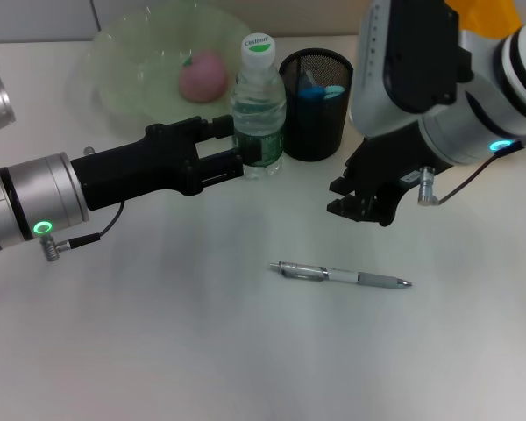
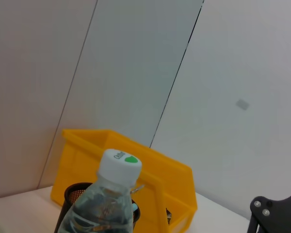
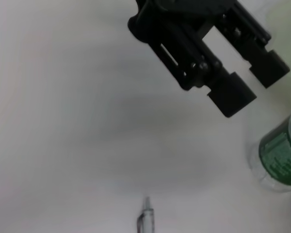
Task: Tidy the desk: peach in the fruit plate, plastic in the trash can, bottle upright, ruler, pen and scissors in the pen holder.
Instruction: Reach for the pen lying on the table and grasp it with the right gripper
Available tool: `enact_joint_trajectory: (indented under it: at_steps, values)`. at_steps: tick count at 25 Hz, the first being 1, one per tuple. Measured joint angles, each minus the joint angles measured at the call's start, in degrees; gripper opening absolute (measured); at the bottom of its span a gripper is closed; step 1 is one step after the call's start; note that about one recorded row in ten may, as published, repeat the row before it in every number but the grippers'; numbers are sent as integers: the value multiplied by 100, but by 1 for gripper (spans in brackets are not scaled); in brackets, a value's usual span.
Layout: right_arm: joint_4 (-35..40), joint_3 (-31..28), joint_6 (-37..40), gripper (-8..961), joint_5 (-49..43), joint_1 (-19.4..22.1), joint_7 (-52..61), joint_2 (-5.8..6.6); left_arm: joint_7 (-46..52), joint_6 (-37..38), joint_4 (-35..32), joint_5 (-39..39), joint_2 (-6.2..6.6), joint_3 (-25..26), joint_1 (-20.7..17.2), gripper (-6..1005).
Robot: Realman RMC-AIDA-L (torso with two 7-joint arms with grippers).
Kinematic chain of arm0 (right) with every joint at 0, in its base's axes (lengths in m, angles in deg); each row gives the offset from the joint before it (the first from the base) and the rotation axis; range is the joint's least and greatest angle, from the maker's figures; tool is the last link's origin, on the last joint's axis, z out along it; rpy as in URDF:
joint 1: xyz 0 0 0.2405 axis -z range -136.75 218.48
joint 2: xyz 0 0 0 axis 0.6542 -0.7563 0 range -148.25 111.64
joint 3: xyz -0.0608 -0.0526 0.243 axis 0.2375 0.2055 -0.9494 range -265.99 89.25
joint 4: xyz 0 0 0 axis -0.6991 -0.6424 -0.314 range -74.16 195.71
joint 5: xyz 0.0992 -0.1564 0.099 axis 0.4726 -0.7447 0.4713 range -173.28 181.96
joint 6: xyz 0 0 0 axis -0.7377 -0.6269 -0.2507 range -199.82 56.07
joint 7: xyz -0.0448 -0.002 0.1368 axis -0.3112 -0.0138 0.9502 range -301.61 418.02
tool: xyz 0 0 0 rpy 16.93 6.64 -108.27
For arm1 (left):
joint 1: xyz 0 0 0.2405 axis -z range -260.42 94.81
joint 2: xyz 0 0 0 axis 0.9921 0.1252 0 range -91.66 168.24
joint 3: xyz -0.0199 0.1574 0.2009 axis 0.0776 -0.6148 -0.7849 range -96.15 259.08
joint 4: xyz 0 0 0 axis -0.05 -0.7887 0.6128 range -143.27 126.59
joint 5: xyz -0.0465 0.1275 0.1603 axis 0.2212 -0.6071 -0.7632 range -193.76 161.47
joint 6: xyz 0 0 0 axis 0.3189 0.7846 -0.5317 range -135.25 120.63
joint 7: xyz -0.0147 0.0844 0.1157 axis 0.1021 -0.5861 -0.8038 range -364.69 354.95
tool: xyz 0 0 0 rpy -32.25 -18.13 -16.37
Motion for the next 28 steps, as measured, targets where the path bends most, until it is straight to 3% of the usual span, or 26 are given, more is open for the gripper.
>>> enact_joint_trajectory:
  at_steps: [9,15,20,28]
  values:
    - [-684,-31,169,232,-79,-647,321,7,0,24,0,1,1,0,6,768]
    - [-1505,-29,30,461,-138,-1033,353,-8,-142,112,-32,-8,20,1,-27,771]
    - [-1605,33,-83,638,-106,-1071,314,-12,-962,439,-43,-6,27,100,-140,774]
    - [-1649,34,-95,637,-90,-1025,309,-24,-1131,554,-62,-42,120,472,-230,778]
